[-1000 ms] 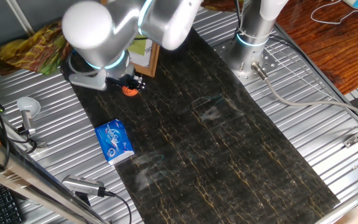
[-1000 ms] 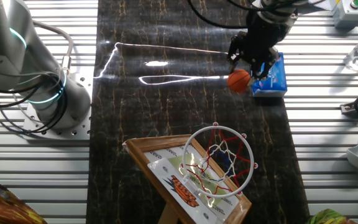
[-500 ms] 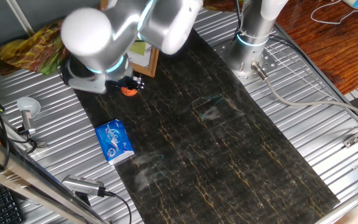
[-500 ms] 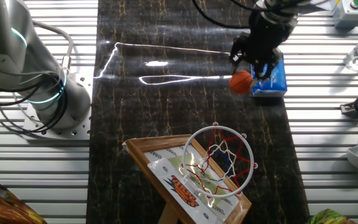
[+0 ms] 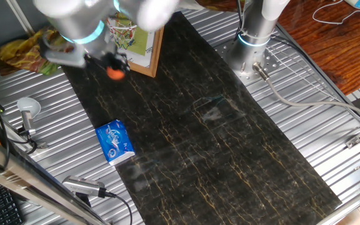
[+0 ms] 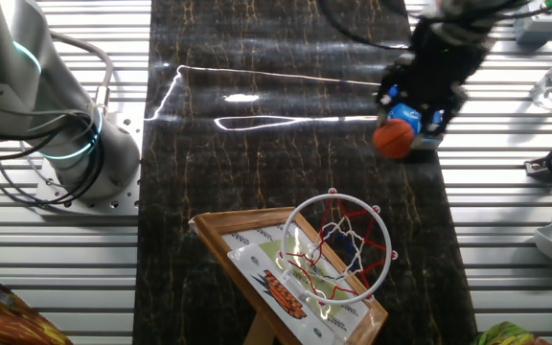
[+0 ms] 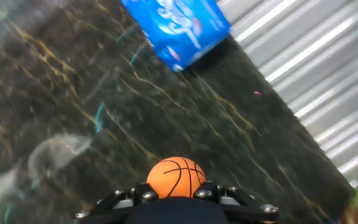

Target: Grab a basketball, release it and shoot it into the basket

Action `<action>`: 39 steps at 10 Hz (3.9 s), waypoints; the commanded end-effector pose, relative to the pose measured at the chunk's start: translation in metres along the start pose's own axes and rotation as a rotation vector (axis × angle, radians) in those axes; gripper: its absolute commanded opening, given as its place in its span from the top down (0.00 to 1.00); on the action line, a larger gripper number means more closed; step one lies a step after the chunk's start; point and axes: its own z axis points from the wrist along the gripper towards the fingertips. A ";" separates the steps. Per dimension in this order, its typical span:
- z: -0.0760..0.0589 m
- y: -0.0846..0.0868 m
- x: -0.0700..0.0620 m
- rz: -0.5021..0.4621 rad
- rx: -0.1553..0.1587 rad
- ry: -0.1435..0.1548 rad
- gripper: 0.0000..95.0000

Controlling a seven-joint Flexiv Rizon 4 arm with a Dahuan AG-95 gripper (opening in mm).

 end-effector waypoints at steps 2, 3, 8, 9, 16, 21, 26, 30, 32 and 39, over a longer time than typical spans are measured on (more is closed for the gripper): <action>-0.016 0.002 0.057 -0.023 0.008 -0.006 1.00; -0.015 0.002 0.071 -0.028 0.009 -0.008 1.00; -0.028 -0.011 0.135 -0.097 0.012 -0.004 1.00; -0.033 -0.013 0.148 -0.105 0.012 -0.002 1.00; -0.019 -0.013 0.166 -0.128 0.026 -0.009 1.00; 0.013 -0.019 0.167 -0.150 0.047 -0.034 1.00; 0.026 -0.018 0.169 -0.168 0.056 -0.051 0.80; 0.026 -0.018 0.168 -0.177 0.057 -0.052 0.60; 0.027 -0.018 0.167 -0.182 0.057 -0.050 0.60; 0.026 -0.017 0.167 -0.196 0.051 -0.044 0.20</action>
